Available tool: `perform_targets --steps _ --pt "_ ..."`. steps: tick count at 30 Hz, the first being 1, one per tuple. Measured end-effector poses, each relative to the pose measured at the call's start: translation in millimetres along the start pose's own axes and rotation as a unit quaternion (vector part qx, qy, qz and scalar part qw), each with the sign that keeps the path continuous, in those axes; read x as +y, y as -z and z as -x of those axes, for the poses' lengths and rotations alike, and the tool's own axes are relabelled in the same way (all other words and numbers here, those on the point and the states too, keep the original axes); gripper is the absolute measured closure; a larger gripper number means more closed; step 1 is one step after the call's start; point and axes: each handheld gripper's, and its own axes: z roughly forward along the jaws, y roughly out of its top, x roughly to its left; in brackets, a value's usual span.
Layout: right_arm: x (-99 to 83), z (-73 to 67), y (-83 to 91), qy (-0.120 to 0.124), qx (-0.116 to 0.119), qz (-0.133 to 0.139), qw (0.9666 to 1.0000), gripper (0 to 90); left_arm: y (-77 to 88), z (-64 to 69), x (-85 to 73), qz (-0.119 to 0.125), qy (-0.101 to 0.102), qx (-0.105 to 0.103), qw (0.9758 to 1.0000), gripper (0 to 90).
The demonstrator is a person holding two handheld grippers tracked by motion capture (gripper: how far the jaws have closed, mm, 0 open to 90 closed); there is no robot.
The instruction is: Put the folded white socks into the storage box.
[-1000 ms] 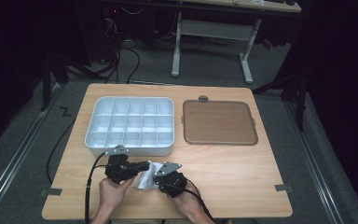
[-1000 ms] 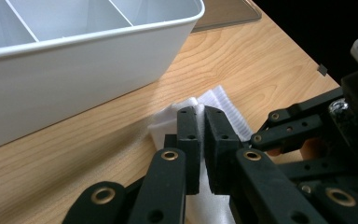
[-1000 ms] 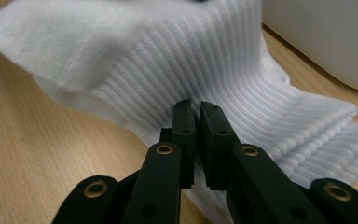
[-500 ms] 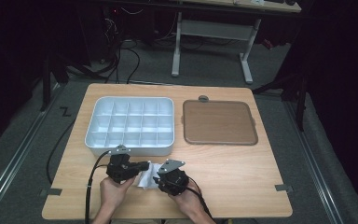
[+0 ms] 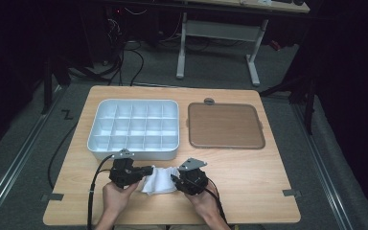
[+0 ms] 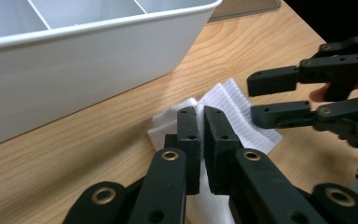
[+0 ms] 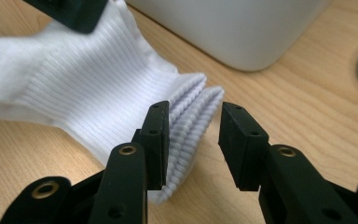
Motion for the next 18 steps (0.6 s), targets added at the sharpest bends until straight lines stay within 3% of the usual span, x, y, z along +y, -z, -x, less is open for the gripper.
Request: perform_targets --steps 3,9,18 --pt "-4.6 1.9 -6.8 -0.008 0.012 -0.012 0.9998 68.1 0.1 0.7 0.1 0.000 -0.001 -0.003 1.0000 86.3" --pt "-8.7 -1.5 -12.8 0.003 0.022 -0.022 0.9995 74.5 -0.5 4.2 0.4 -0.002 0.000 -0.011 0.9999 86.3" --pt "-8.5 -0.5 -16.5 0.006 0.035 -0.025 0.9991 76.8 -4.4 8.6 2.0 0.006 0.007 -0.022 0.9997 86.2"
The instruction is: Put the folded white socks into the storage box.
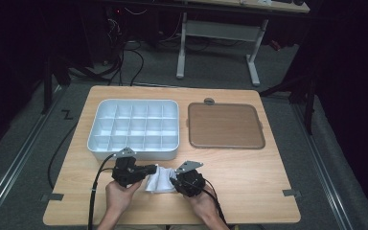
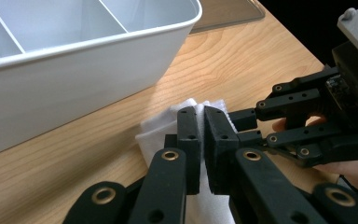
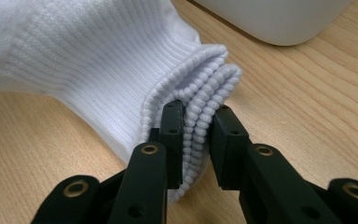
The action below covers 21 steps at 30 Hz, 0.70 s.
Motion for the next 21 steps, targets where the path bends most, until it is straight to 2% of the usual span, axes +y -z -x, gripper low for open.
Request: perform_targets --steps 3,12,18,21 --pt "0.0 0.1 -0.8 0.004 0.000 0.002 1.0000 77.0 -3.6 0.6 1.0 0.008 0.002 -0.006 0.9999 86.2" --pt "0.7 -0.2 -2.2 0.010 0.004 0.003 0.9999 77.7 -11.3 14.5 -3.8 -0.006 -0.031 -0.016 0.9994 86.2" --pt "6.5 -8.0 -7.4 0.025 0.013 0.000 0.9996 78.0 -6.6 14.6 -4.9 -0.008 -0.045 -0.011 0.9989 86.1" --pt "9.4 -12.2 -10.0 0.031 0.020 -0.002 0.9993 78.0 -6.2 13.8 -4.1 -0.007 -0.046 -0.010 0.9989 86.1"
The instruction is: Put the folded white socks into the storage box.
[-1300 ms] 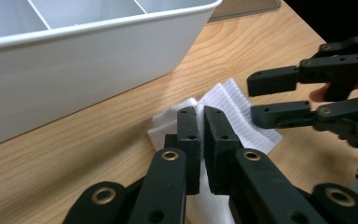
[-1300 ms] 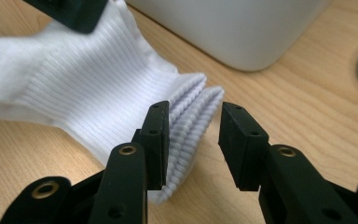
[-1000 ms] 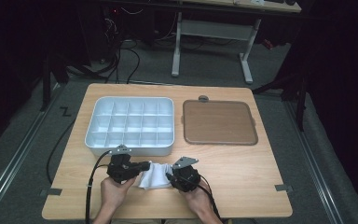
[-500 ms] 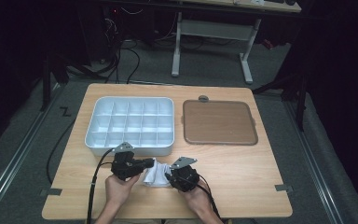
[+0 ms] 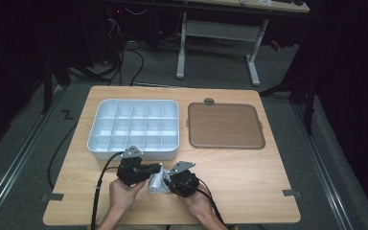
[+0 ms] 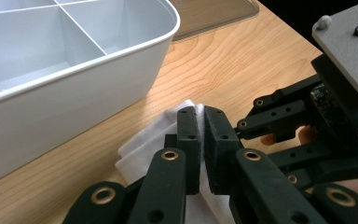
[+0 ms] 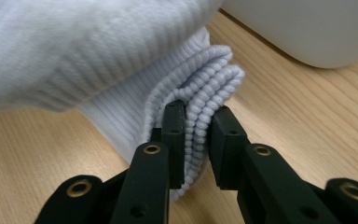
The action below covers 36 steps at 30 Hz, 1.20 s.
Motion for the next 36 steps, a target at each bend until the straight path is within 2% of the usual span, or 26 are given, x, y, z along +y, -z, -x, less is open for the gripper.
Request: perform_targets --steps 5,7,10,14,20,24,30,36 --pt "1.3 -1.0 -1.8 -0.005 0.014 0.003 0.9999 77.7 -7.1 -4.4 -3.9 -0.008 -0.001 0.005 1.0000 85.9" --pt "0.8 1.5 -1.1 -0.010 0.021 0.006 0.9997 75.8 -9.8 -7.6 -5.5 -0.007 0.007 0.007 0.9999 85.9" --pt "-0.5 3.6 1.6 -0.021 0.024 0.012 0.9994 69.9 -11.9 -12.2 -8.2 -0.009 0.011 0.011 0.9998 85.9" --pt "-2.3 3.6 9.1 -0.026 0.021 0.026 0.9991 68.2 -13.7 -14.5 -10.3 -0.011 0.009 0.017 0.9998 86.0" --pt "-7.6 5.2 14.4 -0.028 0.012 0.020 0.9993 74.8 -16.4 -14.5 -14.5 -0.019 -0.004 0.022 0.9996 86.0" --pt "-8.9 4.0 10.0 -0.023 0.008 0.010 0.9997 78.6 -19.4 -13.7 -16.1 -0.016 -0.001 0.022 0.9996 86.0" --pt "-8.7 4.7 6.7 -0.017 0.006 0.012 0.9998 80.0 -23.7 -14.3 -18.5 -0.016 0.000 0.022 0.9996 86.0" --pt "-8.6 5.7 5.9 -0.013 0.007 0.012 0.9998 80.1 -24.6 -15.6 -20.6 -0.016 -0.008 0.029 0.9994 85.9"
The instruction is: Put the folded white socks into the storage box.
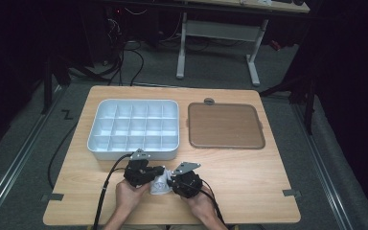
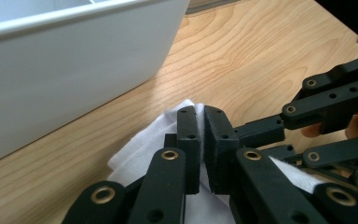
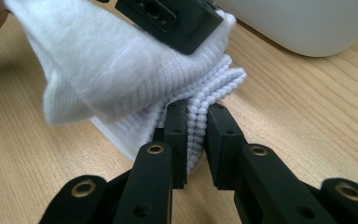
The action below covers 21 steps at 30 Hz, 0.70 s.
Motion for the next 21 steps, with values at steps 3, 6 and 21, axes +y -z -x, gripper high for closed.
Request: perform_targets --steps 3,6,21 --pt "0.2 1.0 -0.5 -0.002 0.003 -0.001 1.0000 80.1 -1.7 -4.3 -0.1 -0.002 0.016 -0.001 0.9999 85.9" --pt "0.3 1.4 -0.6 -0.003 0.003 -0.002 1.0000 80.1 -2.8 -5.0 -0.1 0.001 0.019 0.001 0.9998 85.9" --pt "-0.1 -0.2 -1.1 -0.001 0.000 -0.003 1.0000 79.9 -4.7 -5.8 -9.6 -0.001 -0.014 0.003 0.9999 86.3"
